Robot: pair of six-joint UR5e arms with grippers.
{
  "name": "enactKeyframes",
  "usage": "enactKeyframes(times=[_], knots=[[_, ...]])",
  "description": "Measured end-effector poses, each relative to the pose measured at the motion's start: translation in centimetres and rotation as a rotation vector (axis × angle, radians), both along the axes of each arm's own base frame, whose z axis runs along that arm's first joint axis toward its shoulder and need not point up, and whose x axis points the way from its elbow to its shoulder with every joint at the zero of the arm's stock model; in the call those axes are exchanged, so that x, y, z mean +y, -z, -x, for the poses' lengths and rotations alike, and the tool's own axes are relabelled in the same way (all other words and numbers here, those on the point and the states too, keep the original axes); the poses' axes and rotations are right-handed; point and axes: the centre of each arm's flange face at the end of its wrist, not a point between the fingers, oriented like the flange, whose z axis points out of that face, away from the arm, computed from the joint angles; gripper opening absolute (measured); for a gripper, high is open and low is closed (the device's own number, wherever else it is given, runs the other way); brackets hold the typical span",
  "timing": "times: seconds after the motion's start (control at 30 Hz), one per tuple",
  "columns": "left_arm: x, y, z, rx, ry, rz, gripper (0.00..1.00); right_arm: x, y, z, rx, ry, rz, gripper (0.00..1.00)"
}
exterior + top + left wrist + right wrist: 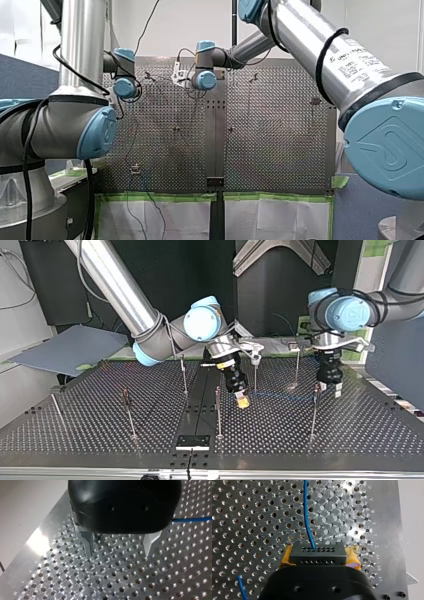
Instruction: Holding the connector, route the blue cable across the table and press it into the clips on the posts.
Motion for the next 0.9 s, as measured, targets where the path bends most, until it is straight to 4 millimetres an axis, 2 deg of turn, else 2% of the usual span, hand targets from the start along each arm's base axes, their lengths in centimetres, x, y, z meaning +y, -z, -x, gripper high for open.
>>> enactKeyframes(times=[0.4, 0.9], knots=[[-1.5, -1.5, 3.7, 0.047, 0.044, -0.002, 1.0, 0.0, 0.2, 0.1, 0.009, 0.0, -0.007, 0.0], [-2.9, -5.6, 7.6, 0.06, 0.057, -0.063, 1.0, 0.1, 0.5, 0.3, 0.034, 0.008, -0.021, 0.0]])
